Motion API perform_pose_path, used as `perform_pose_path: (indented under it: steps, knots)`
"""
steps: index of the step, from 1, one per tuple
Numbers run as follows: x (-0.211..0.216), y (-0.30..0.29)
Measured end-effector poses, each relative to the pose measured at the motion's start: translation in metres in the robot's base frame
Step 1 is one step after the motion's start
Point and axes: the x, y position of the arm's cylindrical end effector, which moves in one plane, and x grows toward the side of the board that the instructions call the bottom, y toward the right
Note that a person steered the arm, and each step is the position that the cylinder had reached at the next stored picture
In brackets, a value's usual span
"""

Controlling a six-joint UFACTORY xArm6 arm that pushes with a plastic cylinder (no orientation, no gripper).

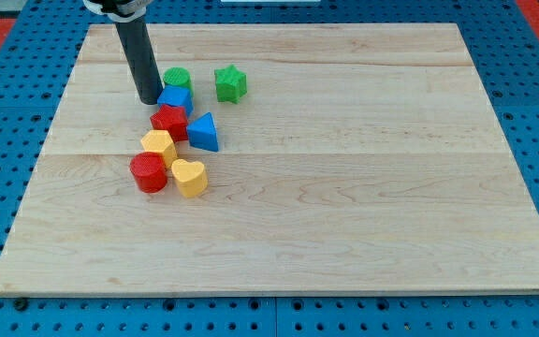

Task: Move the red circle and yellow heart slightly to the right

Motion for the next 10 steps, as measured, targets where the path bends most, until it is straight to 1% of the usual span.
perform_pose_path:
  steps: [4, 5, 6, 7, 9, 10]
  knots:
    - [0.002, 0.010]
    - [0.028, -0.017]
    - [0.097, -0.022]
    - [0.143, -0.033]
    - [0.141, 0.059]
    - [0.165, 0.035]
